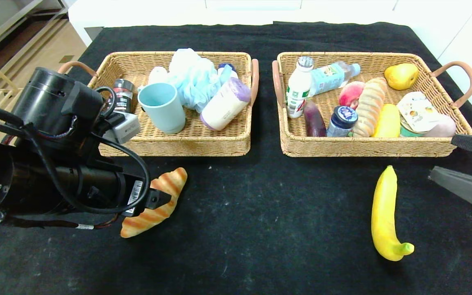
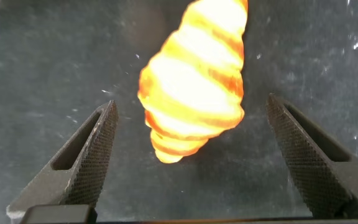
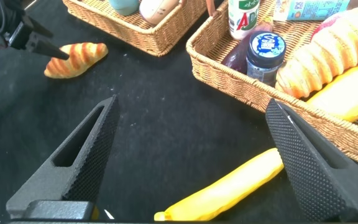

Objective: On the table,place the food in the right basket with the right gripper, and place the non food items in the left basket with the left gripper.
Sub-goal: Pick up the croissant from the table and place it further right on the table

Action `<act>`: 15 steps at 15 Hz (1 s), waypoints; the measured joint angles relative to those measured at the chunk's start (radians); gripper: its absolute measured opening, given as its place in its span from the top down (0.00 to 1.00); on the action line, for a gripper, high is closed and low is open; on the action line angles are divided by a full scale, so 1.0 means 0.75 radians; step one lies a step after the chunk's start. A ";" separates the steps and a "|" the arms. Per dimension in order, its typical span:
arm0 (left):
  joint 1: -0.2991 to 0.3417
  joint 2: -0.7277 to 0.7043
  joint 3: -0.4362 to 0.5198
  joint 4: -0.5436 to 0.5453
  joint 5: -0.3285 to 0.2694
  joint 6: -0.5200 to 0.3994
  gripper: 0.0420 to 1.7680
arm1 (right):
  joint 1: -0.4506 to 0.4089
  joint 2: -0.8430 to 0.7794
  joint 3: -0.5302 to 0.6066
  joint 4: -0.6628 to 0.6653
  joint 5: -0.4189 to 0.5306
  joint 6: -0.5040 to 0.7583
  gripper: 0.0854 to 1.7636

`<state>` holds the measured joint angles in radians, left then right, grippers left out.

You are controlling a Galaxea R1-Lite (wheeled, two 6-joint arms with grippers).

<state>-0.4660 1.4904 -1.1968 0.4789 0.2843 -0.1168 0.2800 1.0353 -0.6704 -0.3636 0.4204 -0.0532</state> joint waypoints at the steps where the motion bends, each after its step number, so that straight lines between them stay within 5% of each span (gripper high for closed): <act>1: 0.005 0.004 0.008 -0.008 -0.013 -0.001 0.03 | 0.000 0.000 0.001 -0.001 -0.001 0.000 0.03; 15: 0.028 0.121 0.098 -0.185 -0.024 0.012 0.03 | 0.010 0.004 0.010 -0.003 0.000 -0.016 0.03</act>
<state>-0.4453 1.5809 -1.1232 0.3404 0.2664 -0.1081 0.2877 1.0381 -0.6628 -0.3655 0.4204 -0.0649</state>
